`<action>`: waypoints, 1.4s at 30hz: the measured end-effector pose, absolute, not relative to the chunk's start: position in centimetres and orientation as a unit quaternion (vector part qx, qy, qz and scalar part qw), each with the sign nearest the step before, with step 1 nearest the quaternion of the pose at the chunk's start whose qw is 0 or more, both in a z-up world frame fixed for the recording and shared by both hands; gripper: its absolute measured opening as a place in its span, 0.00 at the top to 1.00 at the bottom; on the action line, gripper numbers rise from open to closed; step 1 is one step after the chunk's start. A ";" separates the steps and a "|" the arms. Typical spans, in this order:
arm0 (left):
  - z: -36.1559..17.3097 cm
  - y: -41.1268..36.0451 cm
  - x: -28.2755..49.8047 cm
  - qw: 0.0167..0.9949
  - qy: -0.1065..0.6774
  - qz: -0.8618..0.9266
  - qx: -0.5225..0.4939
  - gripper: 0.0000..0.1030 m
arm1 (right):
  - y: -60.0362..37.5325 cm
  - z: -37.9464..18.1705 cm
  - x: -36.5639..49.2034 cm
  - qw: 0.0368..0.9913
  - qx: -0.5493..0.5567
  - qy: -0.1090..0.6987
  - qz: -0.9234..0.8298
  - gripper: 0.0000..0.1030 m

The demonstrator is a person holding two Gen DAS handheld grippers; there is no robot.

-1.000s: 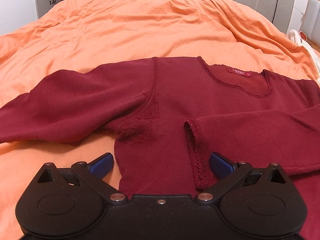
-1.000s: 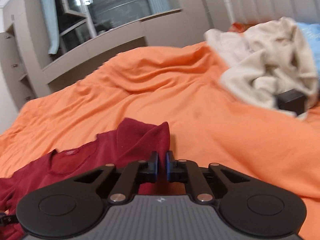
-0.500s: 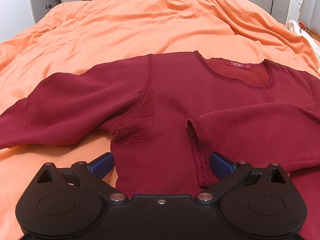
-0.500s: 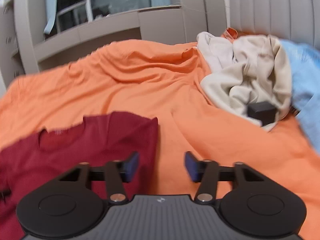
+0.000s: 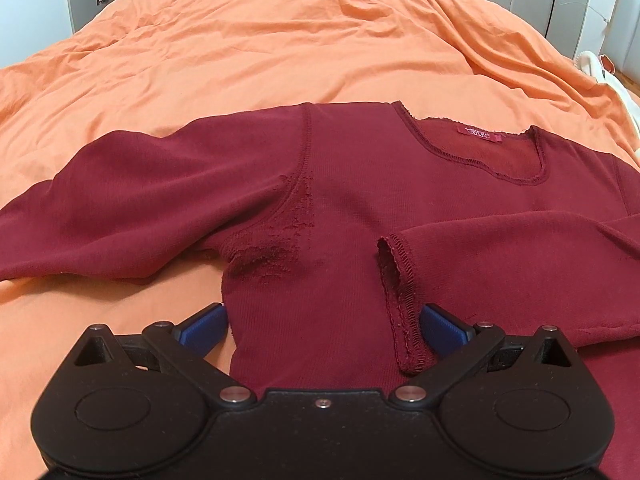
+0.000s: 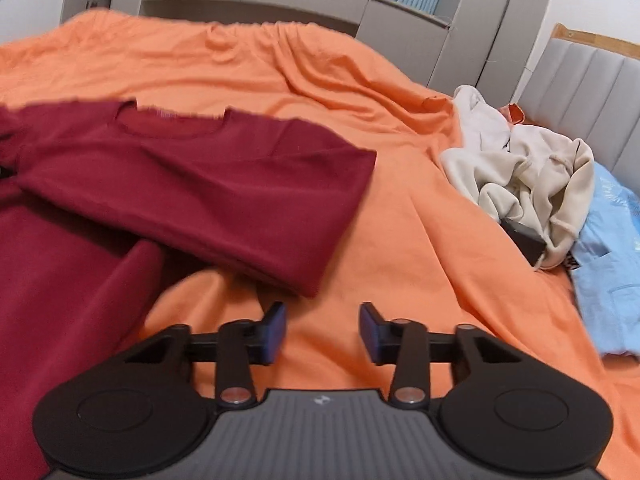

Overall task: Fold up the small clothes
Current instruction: 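Move the left tool to the other sleeve cuff and close on it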

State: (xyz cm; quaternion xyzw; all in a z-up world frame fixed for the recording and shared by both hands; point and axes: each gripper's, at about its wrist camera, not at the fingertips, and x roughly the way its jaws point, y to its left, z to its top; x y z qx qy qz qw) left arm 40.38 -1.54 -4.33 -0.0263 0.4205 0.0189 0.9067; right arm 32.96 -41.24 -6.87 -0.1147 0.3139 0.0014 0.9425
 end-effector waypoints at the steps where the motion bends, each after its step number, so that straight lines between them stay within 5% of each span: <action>1: -4.3 -1.6 40.4 0.907 0.421 0.019 -0.027 0.00 | -41.5 -6.7 32.9 0.947 -0.101 0.305 0.003 0.60; 6: -4.3 -1.5 40.4 0.907 0.421 0.019 -0.026 0.00 | -42.7 -6.2 32.7 0.956 -0.057 0.286 0.011 0.68; 8: -4.3 -1.5 40.4 0.907 0.421 0.019 -0.026 0.00 | -43.3 -6.5 33.1 0.956 -0.029 0.293 0.019 0.93; 21: -4.3 -1.5 40.4 0.907 0.420 0.019 -0.026 0.00 | -44.9 -5.5 32.5 0.952 0.011 0.306 -0.007 1.00; 24: -4.0 -1.3 40.2 0.909 0.416 0.019 -0.029 0.00 | -44.1 -5.1 32.3 0.956 -0.017 0.294 -0.016 0.84; 26: -3.0 -0.9 39.6 0.912 0.408 0.025 -0.034 0.01 | -43.6 -4.8 32.3 0.958 -0.036 0.283 -0.021 0.51; 32: 2.0 4.0 36.1 0.930 0.351 0.057 -0.091 0.00 | -42.4 -4.0 32.0 0.966 -0.049 0.254 -0.004 0.11; 36: 4.0 10.4 34.2 0.929 0.324 0.118 -0.135 0.00 | -41.1 -2.9 31.0 0.977 -0.049 0.208 0.024 0.01; 42: 2.8 21.3 33.3 0.901 0.336 0.217 -0.166 0.01 | -38.8 -1.6 30.1 0.985 -0.028 0.152 0.083 0.00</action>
